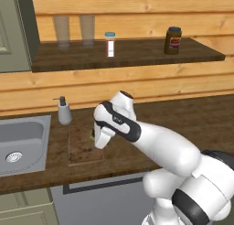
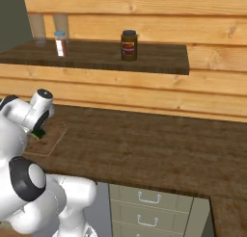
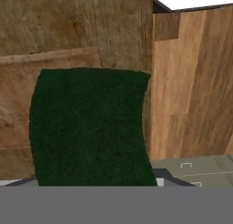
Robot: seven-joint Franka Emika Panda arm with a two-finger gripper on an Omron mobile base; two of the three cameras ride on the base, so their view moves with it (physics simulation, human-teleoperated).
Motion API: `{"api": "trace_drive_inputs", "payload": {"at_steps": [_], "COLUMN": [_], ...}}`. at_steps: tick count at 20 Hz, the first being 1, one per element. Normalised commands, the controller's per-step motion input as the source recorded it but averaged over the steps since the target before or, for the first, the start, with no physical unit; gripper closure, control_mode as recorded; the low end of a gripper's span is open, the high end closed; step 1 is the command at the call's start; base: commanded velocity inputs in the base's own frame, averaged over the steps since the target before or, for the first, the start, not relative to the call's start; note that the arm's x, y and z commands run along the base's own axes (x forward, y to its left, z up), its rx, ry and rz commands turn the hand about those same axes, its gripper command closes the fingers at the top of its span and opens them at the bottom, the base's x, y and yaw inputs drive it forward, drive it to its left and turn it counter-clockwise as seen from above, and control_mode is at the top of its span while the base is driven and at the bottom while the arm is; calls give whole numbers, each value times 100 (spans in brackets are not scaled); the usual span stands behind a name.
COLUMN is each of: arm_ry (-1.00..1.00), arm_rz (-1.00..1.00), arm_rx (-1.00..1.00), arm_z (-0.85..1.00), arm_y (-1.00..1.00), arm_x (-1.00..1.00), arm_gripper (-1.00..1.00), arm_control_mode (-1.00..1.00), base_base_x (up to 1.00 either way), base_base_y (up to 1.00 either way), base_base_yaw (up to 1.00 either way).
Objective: Pick up the sponge from the counter and clean the cutting board by briefly scrubbing or pressing down on the cutting board. Once finished, release the sponge.
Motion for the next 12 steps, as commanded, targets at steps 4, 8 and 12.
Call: {"api": "trace_drive_inputs", "payload": {"at_steps": [4,8,12], "arm_ry": [-21,11,10], "arm_rz": [7,6,3], "arm_rx": [22,36,9], "arm_z": [-74,-53,-26], "arm_y": [-14,-7,0], "arm_x": [-3,12,13], "arm_gripper": [100,100,100], "arm_control_mode": [-100,-100,-100], "base_base_x": [0,0,0], "base_base_y": [0,0,0], "base_base_yaw": [0,0,0]}}
